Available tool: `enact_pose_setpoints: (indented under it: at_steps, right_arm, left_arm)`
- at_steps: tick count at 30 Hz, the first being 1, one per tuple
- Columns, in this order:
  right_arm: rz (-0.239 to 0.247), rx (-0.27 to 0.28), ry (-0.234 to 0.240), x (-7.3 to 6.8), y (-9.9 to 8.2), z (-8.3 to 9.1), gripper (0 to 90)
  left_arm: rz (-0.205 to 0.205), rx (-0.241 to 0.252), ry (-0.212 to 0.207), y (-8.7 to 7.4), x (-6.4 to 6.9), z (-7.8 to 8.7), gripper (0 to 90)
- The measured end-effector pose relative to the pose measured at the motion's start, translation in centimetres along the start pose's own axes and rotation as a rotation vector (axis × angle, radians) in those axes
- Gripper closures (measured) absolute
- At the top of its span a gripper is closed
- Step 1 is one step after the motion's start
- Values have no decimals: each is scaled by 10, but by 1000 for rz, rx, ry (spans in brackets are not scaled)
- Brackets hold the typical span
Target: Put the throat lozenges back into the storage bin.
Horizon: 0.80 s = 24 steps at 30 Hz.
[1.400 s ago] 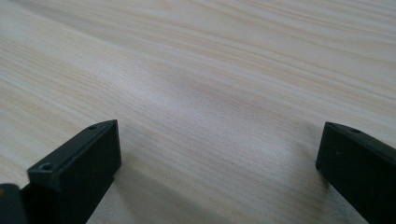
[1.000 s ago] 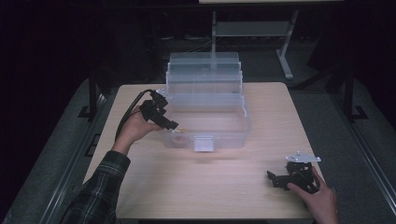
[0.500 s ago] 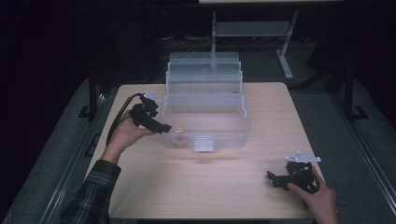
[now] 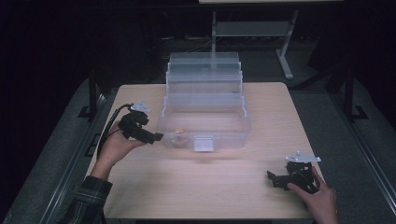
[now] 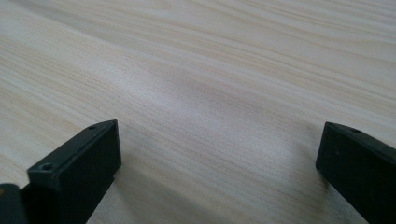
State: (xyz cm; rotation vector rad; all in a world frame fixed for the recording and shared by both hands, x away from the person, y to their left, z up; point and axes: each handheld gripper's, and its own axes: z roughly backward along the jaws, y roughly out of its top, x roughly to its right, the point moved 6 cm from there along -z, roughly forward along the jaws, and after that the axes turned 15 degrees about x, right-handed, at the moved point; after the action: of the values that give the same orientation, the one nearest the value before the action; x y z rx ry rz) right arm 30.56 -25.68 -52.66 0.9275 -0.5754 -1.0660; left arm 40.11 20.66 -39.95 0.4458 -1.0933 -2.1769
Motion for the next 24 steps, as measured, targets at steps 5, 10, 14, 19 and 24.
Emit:
enact_pose_setpoints:
  at_steps: [5, 10, 14, 19, 24]
  right_arm:
    - [1, 0, 1, 0, 0, 0, 0]
    - [0, 0, 0, 0, 0, 0, 0]
    - [1, 1, 0, 0, 0, 0, 0]
    - [1, 0, 0, 0, 0, 0, 0]
    - [1, 0, 0, 0, 0, 0, 0]
  left_arm:
    - [17, 31, 14, -16, 4, 6, 117]
    - [32, 55, 25, -29, 8, 12, 121]
    - [29, 72, 33, -38, 10, 16, 122]
    - [32, 94, 41, -52, 15, 20, 122]
    - [48, 106, 53, -66, 19, 23, 122]
